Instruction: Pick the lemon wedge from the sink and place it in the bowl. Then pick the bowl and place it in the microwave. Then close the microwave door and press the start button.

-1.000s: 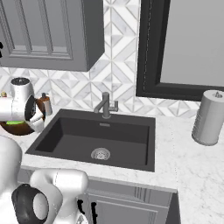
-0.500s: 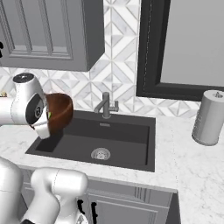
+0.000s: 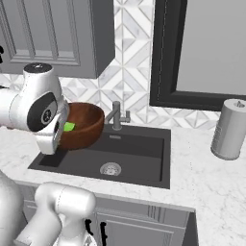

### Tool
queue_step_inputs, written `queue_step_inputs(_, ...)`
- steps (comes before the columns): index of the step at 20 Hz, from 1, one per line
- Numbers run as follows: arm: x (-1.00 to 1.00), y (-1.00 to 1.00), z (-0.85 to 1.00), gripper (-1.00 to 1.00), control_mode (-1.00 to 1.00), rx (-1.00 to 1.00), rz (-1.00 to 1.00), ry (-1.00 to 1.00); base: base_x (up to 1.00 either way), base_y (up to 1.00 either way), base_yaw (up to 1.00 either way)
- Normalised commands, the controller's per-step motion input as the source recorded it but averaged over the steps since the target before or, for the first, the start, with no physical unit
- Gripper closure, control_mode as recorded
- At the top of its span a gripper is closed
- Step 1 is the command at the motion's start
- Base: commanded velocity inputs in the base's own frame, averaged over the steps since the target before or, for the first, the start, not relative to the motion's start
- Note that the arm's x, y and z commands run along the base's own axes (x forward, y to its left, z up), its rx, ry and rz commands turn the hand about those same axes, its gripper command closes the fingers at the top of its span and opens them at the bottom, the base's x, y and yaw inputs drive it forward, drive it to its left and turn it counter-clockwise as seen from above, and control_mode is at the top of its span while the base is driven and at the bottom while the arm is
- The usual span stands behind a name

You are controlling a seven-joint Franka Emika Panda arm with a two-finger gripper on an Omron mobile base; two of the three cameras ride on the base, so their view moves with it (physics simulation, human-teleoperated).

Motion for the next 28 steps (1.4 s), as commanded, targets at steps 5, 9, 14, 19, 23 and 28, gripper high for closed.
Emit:
queue_step_inputs(5,-0.93,-0.08,0.09,1.0,-1.0,0.03,-0.02,-0.26,0.0,0.0,0.0)
queue_step_inputs(9,-0.89,0.0,0.28,1.0,-1.0,0.0,-0.05,-0.23,0.0,0.0,0.0)
queue_step_inputs(14,-0.37,0.02,0.34,1.0,-1.0,0.0,-0.16,-0.01,0.0,0.0,0.0)
queue_step_inputs(19,-0.08,0.0,0.18,1.0,1.0,0.0,-0.09,0.0,-0.25,-0.01,-0.11)
queue_step_inputs(23,0.0,0.0,0.0,1.0,1.0,0.0,0.0,0.0,-0.09,-0.21,-0.16)
queue_step_inputs(28,0.0,0.0,0.0,1.0,1.0,0.0,0.0,0.0,-0.12,-0.41,-0.75)
